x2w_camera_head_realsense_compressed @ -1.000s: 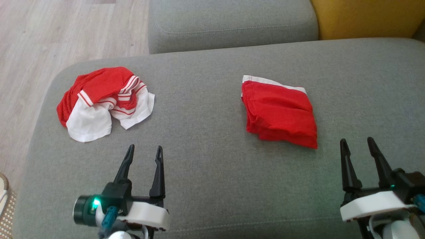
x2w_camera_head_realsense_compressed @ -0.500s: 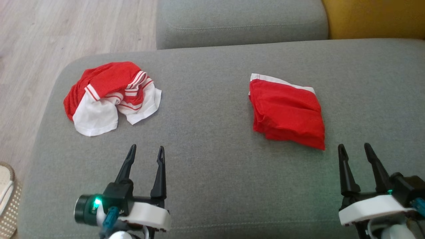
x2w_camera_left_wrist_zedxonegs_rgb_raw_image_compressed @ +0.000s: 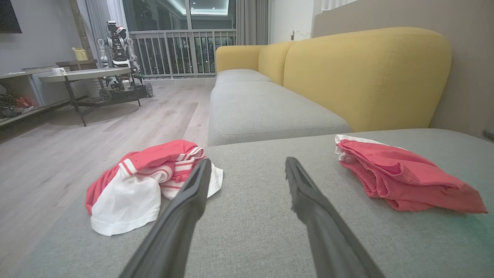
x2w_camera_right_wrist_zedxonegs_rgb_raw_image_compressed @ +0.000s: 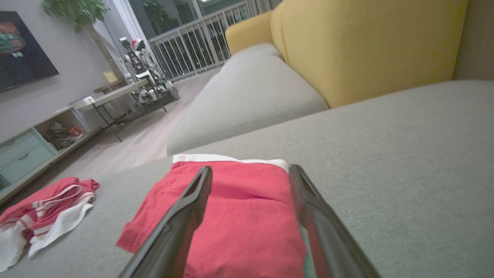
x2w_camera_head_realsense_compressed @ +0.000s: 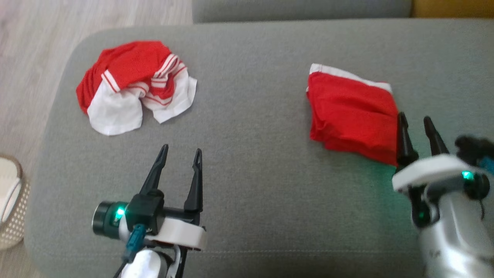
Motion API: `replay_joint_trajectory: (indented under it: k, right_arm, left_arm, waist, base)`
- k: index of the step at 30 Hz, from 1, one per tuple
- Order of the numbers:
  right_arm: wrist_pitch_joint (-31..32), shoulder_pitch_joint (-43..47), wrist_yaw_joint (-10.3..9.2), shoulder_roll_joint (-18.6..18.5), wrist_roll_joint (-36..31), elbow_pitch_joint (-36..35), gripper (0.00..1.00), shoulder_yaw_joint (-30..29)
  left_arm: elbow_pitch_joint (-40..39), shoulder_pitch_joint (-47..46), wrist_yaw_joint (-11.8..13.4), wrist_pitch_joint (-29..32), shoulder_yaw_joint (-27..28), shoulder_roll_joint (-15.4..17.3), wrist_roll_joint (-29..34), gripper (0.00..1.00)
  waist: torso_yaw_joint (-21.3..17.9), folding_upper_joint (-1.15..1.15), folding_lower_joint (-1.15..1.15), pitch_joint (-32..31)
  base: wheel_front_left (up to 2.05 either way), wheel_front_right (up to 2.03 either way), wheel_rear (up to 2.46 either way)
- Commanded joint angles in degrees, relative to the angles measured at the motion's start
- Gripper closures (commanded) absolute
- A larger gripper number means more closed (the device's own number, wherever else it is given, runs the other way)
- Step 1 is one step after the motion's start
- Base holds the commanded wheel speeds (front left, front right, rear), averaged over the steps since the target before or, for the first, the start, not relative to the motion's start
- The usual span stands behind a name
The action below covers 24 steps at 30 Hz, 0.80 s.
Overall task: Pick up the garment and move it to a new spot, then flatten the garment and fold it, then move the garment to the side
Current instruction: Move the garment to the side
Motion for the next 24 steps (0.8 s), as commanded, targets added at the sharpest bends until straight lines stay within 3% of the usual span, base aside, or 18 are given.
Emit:
replay_joint_trajectory:
  k: [1,9,19,20,21,22,24]
  right_arm:
    - [0.93,-2.88,-0.02,-0.66,-0.54,0.05,0.0,0.58]
    - [6.74,-15.31,-0.02,-5.12,-3.95,17.6,0.0,-6.17]
    - [11.93,-22.27,-0.02,-7.17,-5.47,30.63,0.0,-4.92]
    - [12.51,-22.6,-0.02,-7.24,-5.71,31.59,0.21,-4.5]
    - [12.91,-22.9,-0.02,-7.23,-5.84,32.29,0.74,-3.87]
    - [12.3,-23.38,-0.02,-7.53,-5.83,32.89,1.0,-3.05]
    - [11.53,-23.62,-0.02,-7.98,-6.15,33.04,1.0,-1.7]
  left_arm:
    - [-2.2,-2.79,0.21,-0.29,1.42,-0.03,0.24,0.0]
    - [-2.18,-5.22,0.8,-0.29,-1.22,-0.05,-1.09,0.0]
    - [-1.78,-6.9,1.25,-0.29,-1.94,-0.05,-1.25,0.0]
    - [-1.75,-7.01,1.29,-0.29,-1.95,-0.06,-1.23,0.0]
    - [-1.72,-7.12,1.34,-0.29,-1.94,-0.06,-1.23,0.0]
    - [-1.7,-7.28,1.44,-0.29,-1.83,-0.06,-1.25,0.0]
    - [-1.69,-7.28,1.57,-0.29,-1.58,-0.06,-1.23,0.0]
  waist:
    - [1.06,0.0,0.0,1.8]
    - [3.53,0.0,0.0,5.65]
    - [4.3,0.0,0.0,7.98]
    - [4.26,0.0,0.0,8.1]
    - [4.19,0.0,0.0,8.21]
    - [3.92,0.0,0.0,8.38]
    - [3.34,0.0,0.0,8.42]
  base:
    - [0.0,0.0,0.0]
    - [0.0,0.0,0.0]
    - [0.0,0.0,0.0]
    - [0.0,0.0,0.0]
    - [0.0,0.0,0.0]
    - [0.0,0.0,0.0]
    - [0.0,0.0,0.0]
